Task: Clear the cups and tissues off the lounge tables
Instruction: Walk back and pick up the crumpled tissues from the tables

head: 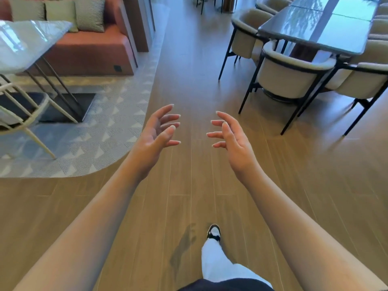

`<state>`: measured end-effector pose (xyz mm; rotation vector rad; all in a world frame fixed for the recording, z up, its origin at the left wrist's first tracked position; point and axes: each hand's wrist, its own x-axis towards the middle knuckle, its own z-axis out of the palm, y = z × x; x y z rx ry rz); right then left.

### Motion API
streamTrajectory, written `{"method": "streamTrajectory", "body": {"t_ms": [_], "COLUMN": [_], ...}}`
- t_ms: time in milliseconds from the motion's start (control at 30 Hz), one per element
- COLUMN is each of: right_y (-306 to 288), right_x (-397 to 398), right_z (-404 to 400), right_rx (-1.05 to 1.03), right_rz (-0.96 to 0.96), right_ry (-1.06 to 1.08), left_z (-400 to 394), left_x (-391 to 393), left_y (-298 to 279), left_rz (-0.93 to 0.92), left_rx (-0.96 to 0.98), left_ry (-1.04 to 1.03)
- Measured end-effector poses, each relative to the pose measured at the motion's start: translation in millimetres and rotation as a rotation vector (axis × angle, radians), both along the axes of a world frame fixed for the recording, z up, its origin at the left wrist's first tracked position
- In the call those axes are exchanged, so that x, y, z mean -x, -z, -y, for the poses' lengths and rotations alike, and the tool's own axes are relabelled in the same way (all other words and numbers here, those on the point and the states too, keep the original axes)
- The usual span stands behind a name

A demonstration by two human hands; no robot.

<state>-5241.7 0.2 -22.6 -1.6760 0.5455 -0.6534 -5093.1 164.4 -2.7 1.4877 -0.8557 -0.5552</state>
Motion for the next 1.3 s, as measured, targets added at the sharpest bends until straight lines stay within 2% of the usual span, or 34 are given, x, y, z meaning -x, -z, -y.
{"method": "streamTrajectory", "body": {"t_ms": [433, 800, 1000, 1300], "right_y": [2, 15, 0, 1], "right_x": [-160, -352, -456, -582], "right_z": [204, 318, 376, 467], "right_rx": [-0.018, 0.023, 0.042, 0.038], "right_rz": [0.000, -0.025, -0.055, -0.035], "right_ry": [-0.054, -0.058, -0.005, 0.011], "left_z": [201, 313, 376, 473], "left_x": [-148, -335, -448, -568], "left_y": [0, 17, 8, 12], "left_rz": [-0.019, 0.001, -0.042, -0.044], "left_rx": [-0.001, 0.065, 0.079, 0.089], "left_ry": [-0.072, -0.136, -0.113, -0.099]}}
